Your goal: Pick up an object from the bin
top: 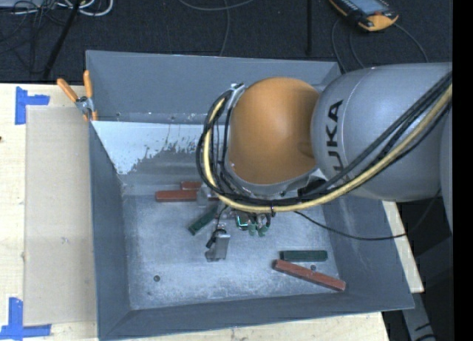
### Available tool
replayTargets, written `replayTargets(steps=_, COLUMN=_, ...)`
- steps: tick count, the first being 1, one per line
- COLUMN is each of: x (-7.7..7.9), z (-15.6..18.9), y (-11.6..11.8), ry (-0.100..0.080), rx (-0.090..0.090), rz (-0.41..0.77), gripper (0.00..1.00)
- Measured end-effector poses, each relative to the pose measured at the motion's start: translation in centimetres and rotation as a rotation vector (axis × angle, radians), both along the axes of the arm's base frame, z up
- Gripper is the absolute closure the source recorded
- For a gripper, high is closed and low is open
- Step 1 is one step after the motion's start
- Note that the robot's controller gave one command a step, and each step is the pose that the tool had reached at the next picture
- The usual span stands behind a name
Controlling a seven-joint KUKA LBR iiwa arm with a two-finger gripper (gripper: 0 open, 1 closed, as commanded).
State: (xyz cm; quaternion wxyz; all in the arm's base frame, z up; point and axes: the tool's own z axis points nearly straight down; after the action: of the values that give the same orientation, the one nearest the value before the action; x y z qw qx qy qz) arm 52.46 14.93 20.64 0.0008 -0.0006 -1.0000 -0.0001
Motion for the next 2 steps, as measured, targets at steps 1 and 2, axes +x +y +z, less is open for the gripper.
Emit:
replayTargets(steps=1, x=0.0, z=-3.3, y=-0.2, ry=-0.009, rx=0.002, rz=0.011, gripper=0.0)
replayTargets(steps=2, x=2.1, z=-8.7, y=-0.5, ry=-0.004, rx=0.001, rz=0.08, gripper=0.0)
